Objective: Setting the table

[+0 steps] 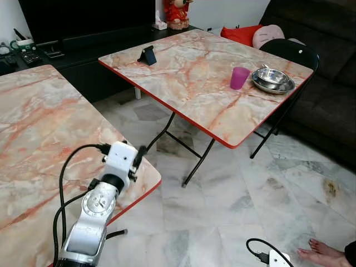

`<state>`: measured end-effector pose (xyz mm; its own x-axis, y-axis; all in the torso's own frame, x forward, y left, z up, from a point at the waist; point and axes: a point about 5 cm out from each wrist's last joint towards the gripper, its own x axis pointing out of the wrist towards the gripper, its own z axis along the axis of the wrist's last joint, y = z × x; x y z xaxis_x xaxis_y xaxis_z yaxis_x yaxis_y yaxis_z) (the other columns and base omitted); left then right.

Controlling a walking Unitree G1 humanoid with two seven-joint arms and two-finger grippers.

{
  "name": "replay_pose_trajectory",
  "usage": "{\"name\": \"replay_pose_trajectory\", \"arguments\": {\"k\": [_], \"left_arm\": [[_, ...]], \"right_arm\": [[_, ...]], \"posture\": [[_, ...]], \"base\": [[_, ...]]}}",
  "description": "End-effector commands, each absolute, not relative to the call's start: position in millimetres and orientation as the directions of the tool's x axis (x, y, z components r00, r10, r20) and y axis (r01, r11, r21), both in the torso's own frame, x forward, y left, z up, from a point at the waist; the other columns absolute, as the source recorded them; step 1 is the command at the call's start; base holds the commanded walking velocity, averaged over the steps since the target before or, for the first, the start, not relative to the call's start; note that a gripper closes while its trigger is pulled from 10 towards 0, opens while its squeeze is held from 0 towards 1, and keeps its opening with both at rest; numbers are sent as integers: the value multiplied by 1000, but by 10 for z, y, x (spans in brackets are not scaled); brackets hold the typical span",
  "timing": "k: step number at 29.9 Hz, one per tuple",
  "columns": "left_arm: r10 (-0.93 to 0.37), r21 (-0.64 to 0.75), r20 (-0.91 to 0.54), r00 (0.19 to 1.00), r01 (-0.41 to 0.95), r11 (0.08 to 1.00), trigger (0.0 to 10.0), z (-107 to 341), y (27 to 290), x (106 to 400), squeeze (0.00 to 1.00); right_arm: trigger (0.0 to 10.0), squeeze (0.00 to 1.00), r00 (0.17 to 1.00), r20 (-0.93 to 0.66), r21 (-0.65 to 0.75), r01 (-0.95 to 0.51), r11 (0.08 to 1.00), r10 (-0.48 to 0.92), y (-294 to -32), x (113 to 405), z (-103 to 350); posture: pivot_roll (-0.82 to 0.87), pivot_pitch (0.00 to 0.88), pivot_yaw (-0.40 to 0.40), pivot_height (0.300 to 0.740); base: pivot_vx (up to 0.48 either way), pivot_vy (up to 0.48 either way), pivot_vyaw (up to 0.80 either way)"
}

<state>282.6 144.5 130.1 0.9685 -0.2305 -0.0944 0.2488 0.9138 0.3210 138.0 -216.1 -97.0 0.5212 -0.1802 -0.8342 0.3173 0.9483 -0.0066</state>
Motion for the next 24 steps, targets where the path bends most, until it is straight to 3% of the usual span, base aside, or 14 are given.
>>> {"name": "replay_pose_trajectory", "arguments": {"k": [1,10,22,23,24], "left_arm": [[-239,328,-83,967,253,910,10000,1373,1381,2844,0],[-100,214,-194,976,142,967,10000,1233,1461,2956,0],[-37,183,-246,968,84,980,10000,1139,1489,3004,0],[-33,178,-248,968,79,981,10000,1138,1486,3011,549],[-29,175,-248,968,75,982,10000,1137,1485,3014,957]], "right_arm": [[10000,0,526,-828,-13,327,945,-193,-2204,1389,-958],[10000,0,525,-828,-15,330,944,-196,-2205,1398,-955],[10000,0,524,-829,-18,324,946,-195,-2212,1399,-953],[10000,0,524,-829,-18,323,946,-195,-2212,1399,-953],[10000,0,524,-829,-18,323,946,-195,-2212,1399,-953]], "posture": [[132,0,-82,740],[125,0,-83,740],[128,0,-90,740],[128,0,-90,740],[128,0,-90,740]], "base": [[0,0,0],[0,0,0],[0,0,0],[0,0,0],[0,0,0]]}}
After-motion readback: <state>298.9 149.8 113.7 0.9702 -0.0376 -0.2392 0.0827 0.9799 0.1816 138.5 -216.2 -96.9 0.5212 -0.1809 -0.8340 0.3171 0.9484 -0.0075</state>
